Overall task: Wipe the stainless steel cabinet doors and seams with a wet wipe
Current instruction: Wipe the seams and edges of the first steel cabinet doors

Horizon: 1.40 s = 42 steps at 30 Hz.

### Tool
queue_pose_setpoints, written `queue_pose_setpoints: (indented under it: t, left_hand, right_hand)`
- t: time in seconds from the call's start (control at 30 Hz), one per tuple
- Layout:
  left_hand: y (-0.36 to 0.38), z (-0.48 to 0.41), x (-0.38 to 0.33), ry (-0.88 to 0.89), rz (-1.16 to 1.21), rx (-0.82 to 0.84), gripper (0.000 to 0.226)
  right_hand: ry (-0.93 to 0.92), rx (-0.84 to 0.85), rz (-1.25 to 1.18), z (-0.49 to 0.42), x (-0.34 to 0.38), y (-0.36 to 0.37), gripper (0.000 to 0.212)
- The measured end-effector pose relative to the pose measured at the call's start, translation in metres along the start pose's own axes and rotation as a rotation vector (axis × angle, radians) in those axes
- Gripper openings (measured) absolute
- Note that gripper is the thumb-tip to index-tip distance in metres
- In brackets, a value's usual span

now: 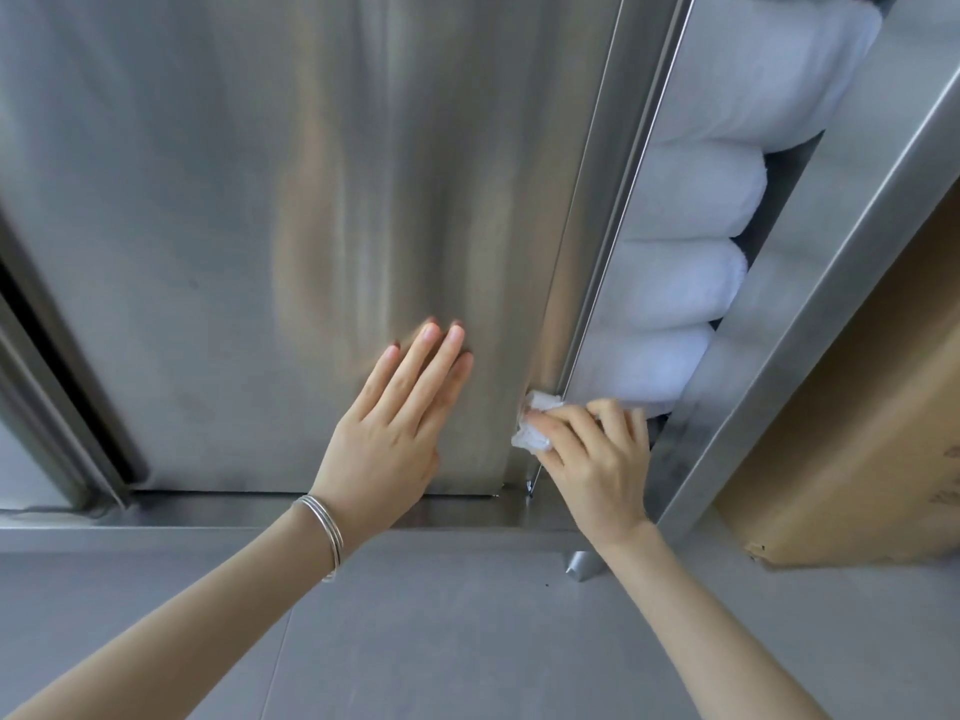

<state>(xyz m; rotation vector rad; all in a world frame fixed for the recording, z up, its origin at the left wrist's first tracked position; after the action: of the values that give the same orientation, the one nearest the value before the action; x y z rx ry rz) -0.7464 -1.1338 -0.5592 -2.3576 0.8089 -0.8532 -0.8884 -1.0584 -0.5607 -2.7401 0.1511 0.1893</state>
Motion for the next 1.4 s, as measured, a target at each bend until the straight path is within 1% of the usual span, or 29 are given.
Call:
queue_pose_setpoints:
  t: [0.07, 0.13, 0.17, 0.23, 0.3, 0.43, 0.53, 0.6, 0.67, 0.7, 0.8, 0.87, 0.93, 1.03, 1.1, 1.2, 1.33, 1.4]
  left_hand:
    - [0.001, 0.001, -0.001, 0.000, -0.005, -0.002, 0.090]
    - [0.002, 0.003, -0.002, 0.005, -0.006, -0.007, 0.089]
    - [0.003, 0.003, -0.002, 0.006, -0.007, -0.010, 0.088]
    - [0.005, 0.002, -0.002, 0.005, -0.015, -0.026, 0.087]
    - [0.007, 0.002, -0.002, 0.000, -0.016, -0.037, 0.086]
    - [0.009, 0.002, -0.002, -0.011, -0.014, -0.040, 0.088]
    - [0.009, 0.002, -0.002, -0.011, -0.022, -0.053, 0.087]
    - [0.009, 0.000, -0.002, -0.020, -0.027, -0.064, 0.082]
    - [0.009, -0.002, -0.003, -0.030, -0.027, -0.067, 0.078]
    - [0.008, -0.003, -0.004, -0.031, -0.034, -0.054, 0.078]
    - [0.011, -0.005, -0.006, -0.010, -0.099, 0.002, 0.088]
    - [0.013, -0.005, -0.007, -0.005, -0.135, 0.022, 0.095]
    - [0.014, -0.007, -0.009, -0.018, -0.150, 0.037, 0.102]
    - [0.016, -0.010, -0.016, -0.035, -0.171, 0.045, 0.108]
    - [0.016, -0.014, -0.021, -0.032, -0.169, 0.040, 0.110]
    - [0.015, -0.022, -0.031, -0.030, -0.171, 0.035, 0.112]
    - [0.014, -0.033, -0.049, -0.017, -0.172, 0.024, 0.111]
    - [0.014, -0.040, -0.060, -0.014, -0.175, 0.024, 0.110]
  right_hand:
    - [-0.054, 0.075, 0.012, 0.026, 0.011, 0.009, 0.016]
    - [-0.066, 0.107, 0.021, 0.037, 0.017, 0.015, 0.025]
    - [-0.048, 0.097, 0.018, 0.034, 0.015, 0.015, 0.027]
    - [0.007, 0.041, -0.006, 0.022, 0.004, 0.012, 0.020]
    - [0.024, 0.013, -0.024, 0.019, -0.002, 0.011, 0.021]
    - [-0.018, 0.140, -0.028, 0.044, 0.017, 0.022, 0.022]
    - [0.038, 0.133, -0.034, 0.035, 0.006, 0.021, 0.024]
    - [0.011, 0.142, -0.037, 0.033, 0.004, 0.022, 0.021]
    - [0.018, 0.224, -0.066, 0.039, 0.014, 0.024, 0.023]
    - [0.051, 0.265, -0.076, 0.042, 0.018, 0.025, 0.025]
    - [0.165, 0.332, -0.160, 0.047, 0.013, 0.017, 0.029]
    - [0.177, 0.363, -0.227, 0.052, 0.001, 0.001, 0.027]
    - [0.167, 0.438, -0.264, 0.062, -0.010, -0.015, 0.025]
    - [0.242, 0.531, -0.331, 0.075, -0.025, -0.033, 0.025]
    - [0.273, 0.543, -0.370, 0.079, -0.031, -0.041, 0.023]
    - [0.259, 0.549, -0.412, 0.078, -0.033, -0.047, 0.022]
    - [0.291, 0.527, -0.427, 0.075, -0.045, -0.056, 0.025]
    - [0.287, 0.512, -0.429, 0.075, -0.050, -0.063, 0.023]
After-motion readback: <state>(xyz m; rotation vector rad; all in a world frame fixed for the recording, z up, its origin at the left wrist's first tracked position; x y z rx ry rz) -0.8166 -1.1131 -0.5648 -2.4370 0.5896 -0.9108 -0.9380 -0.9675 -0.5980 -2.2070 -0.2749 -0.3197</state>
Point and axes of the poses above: each hand's wrist, its own z-axis away from the middle knuckle, its own y-axis out of the palm, x = y × z, the point moved 7 cm from there along -z, towards the middle knuckle, and after that the axes turned 3 degrees about y, right-handed, at the moved point
